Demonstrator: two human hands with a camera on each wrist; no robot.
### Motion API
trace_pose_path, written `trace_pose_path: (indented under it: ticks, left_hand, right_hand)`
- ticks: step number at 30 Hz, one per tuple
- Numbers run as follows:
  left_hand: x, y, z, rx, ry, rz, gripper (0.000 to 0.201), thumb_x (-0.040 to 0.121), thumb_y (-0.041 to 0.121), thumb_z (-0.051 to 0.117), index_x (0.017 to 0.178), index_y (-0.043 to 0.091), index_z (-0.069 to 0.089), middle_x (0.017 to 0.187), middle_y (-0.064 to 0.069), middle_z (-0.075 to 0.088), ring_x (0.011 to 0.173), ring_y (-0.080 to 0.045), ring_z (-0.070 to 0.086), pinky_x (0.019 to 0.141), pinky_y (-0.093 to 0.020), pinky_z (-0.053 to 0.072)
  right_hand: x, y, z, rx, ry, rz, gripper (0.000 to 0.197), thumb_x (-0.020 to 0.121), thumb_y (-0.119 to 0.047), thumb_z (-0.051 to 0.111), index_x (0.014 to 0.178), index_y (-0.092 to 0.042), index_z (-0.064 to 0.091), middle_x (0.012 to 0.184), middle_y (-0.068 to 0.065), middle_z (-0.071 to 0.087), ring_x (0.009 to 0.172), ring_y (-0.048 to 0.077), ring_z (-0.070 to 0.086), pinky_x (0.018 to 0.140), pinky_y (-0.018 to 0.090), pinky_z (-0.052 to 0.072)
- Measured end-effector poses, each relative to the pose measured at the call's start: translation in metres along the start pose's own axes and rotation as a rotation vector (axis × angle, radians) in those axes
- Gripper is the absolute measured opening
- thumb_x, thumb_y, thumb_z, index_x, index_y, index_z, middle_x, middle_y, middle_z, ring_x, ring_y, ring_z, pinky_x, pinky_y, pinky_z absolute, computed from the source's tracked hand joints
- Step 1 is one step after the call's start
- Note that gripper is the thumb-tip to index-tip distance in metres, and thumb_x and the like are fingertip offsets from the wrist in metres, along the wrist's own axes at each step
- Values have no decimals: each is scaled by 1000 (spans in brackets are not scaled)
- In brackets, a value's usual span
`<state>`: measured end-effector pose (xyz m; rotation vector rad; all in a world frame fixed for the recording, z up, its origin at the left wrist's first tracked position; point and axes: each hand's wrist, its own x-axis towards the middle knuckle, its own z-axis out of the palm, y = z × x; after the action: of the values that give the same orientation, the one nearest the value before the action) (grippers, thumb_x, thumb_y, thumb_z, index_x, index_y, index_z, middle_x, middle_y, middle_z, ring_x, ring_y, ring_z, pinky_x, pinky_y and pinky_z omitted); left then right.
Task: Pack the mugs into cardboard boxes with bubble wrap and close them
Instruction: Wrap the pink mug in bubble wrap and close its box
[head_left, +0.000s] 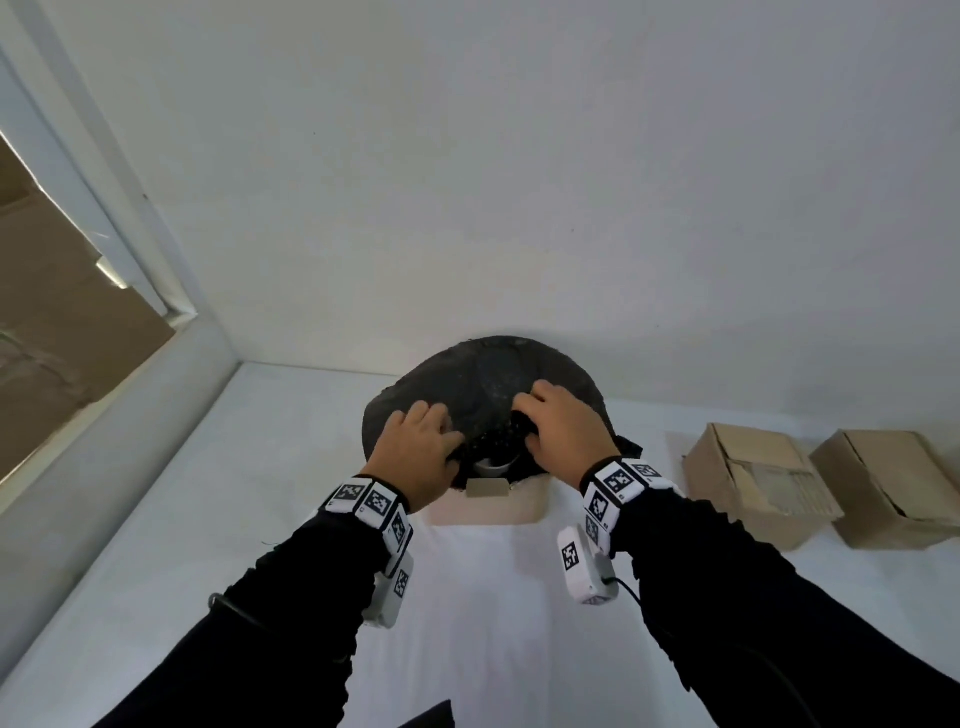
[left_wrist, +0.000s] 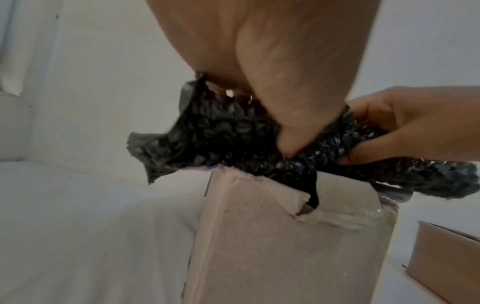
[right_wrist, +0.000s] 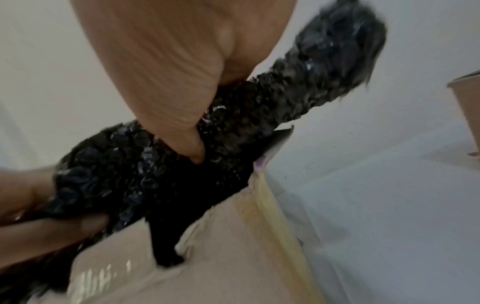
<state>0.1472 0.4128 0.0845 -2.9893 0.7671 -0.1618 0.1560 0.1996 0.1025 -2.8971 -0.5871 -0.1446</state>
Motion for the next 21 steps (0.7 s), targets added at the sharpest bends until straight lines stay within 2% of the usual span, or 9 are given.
trace_pose_path:
  ticks: [1,3,7,9,12,14,16,18,21]
  left_hand:
    - [1,0,2,27,39,-19,10,68,26,62,76,20,65,79,-1,57,73,-25,54,60,-32,36]
    - [2,2,7,-8,36,-34,23,69,18,71,91,20,63,78,0,61,72,-25,57,62,-33,39]
    - [-2,14,8,4,-57,28,27,78,15,63,103,19,54,73,-2,64,69,-25,62,66,-33,40]
    - [-6,17,12,20,-120,73,16,89,26,48,100,18,55,78,-5,67,74,-28,63,76,-34,41]
    - [-9,12,22,-5,-141,102,43,86,37,21,77,19,59,70,-4,67,72,-25,63,89,-37,40]
    - [-8,9,26,-5,-140,117,54,81,38,13,74,20,63,74,-1,68,83,-22,61,98,-40,34]
    - [-6,10,29,26,-202,111,65,78,38,4,84,21,67,90,5,68,101,-19,53,105,-41,22]
    - [-2,10,29,50,-236,67,60,81,35,11,93,22,69,103,8,64,110,-21,45,105,-41,16]
    - [-4,11,29,-17,-32,-88,39,75,41,42,98,32,72,113,8,57,112,-25,39,100,-45,23]
  right_hand:
    - [0,-4,2,25,-3,0,25,83,-9,56,107,-18,55,106,4,48,84,27,51,60,32,35]
    - [-2,-10,11,45,-77,-30,24,83,-6,53,104,-17,53,105,6,47,76,31,54,58,33,33]
    - [-5,-11,20,20,-300,-62,30,85,-20,53,115,-17,55,109,8,56,94,34,59,72,37,45]
    - [-5,-11,18,29,-369,-38,26,87,-28,50,111,-17,54,105,10,61,94,33,59,72,34,43]
    - [-5,-13,16,10,-464,-47,23,91,-33,43,105,-16,50,98,14,64,89,32,58,73,34,38]
    - [-4,-14,17,-80,-500,-78,26,94,-32,38,107,-14,50,104,13,65,98,30,58,87,38,33]
    - [-1,-16,19,-194,-560,-86,32,94,-32,35,114,-13,52,113,10,63,109,27,53,102,43,24]
    - [2,-17,22,-275,-617,-66,35,93,-33,36,117,-14,54,117,8,60,115,26,46,106,48,17]
    - [7,-18,23,-280,-654,-55,27,90,-25,39,103,-15,60,104,5,61,107,25,50,105,48,16]
